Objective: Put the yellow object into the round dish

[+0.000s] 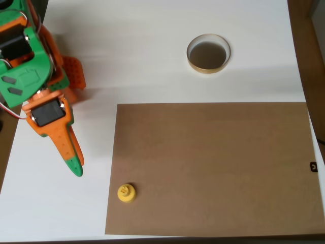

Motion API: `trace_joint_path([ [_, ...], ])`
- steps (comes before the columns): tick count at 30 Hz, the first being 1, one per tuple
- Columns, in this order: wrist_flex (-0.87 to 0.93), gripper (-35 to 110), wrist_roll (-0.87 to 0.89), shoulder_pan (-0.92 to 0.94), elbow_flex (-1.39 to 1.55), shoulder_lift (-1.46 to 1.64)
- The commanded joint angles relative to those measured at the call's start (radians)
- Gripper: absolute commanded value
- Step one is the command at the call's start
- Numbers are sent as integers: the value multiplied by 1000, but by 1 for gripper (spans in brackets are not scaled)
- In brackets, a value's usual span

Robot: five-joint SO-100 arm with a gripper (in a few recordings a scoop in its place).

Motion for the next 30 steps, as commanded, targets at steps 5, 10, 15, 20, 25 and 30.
trace_joint_path([
  [5, 14, 35, -5, 2, -221, -179],
  [10, 9, 34, 17, -31, -337, -385],
  [15, 44, 33, 3, -67, -445, -572],
  [20, 89, 35, -29, -94, -522, -706],
  [25, 120, 37, -40, -118, -560, -813],
  [30, 143, 36, -41, -146, -600, -908],
])
